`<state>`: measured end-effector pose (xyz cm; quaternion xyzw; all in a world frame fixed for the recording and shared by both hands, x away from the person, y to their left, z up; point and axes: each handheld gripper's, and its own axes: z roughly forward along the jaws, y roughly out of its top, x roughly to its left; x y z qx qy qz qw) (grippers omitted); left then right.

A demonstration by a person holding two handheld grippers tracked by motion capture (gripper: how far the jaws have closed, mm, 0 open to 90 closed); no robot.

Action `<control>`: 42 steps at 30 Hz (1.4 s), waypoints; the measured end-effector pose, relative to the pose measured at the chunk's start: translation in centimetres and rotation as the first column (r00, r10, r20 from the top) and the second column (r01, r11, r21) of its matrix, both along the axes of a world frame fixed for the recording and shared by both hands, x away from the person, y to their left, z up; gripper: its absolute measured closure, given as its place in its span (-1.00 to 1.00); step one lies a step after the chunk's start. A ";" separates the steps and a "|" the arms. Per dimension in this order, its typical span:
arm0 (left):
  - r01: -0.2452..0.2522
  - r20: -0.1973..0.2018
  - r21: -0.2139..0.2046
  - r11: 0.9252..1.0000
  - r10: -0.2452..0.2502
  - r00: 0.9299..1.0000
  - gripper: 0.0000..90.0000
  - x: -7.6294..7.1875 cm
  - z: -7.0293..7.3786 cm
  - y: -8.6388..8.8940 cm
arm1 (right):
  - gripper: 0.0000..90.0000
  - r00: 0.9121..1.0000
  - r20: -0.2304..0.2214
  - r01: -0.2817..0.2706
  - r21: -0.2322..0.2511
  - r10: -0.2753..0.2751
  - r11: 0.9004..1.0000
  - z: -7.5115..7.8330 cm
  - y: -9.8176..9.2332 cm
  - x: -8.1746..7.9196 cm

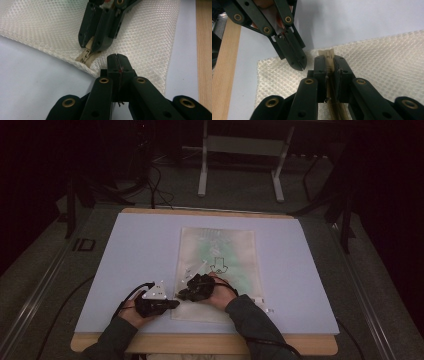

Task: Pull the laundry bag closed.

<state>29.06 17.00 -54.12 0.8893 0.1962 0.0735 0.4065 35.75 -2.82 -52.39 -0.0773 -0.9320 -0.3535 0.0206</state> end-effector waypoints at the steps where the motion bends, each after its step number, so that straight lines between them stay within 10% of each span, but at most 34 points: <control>1: 0.000 0.000 0.000 1.000 0.000 1.000 0.99 0.0 0.0 0.0 | 0.82 1.000 0.000 0.000 0.000 0.000 1.000 0.0 0.0 0.0; 13: -0.007 0.058 0.004 1.000 0.007 0.998 0.98 0.3 0.1 0.4 | 0.82 1.000 -0.006 0.002 0.003 -0.002 1.000 -0.2 0.2 0.1; 42: -0.027 0.011 0.005 1.000 0.027 1.000 0.99 0.7 0.0 0.4 | 0.83 0.996 0.092 -0.015 -0.015 0.016 1.000 0.1 -0.2 -1.0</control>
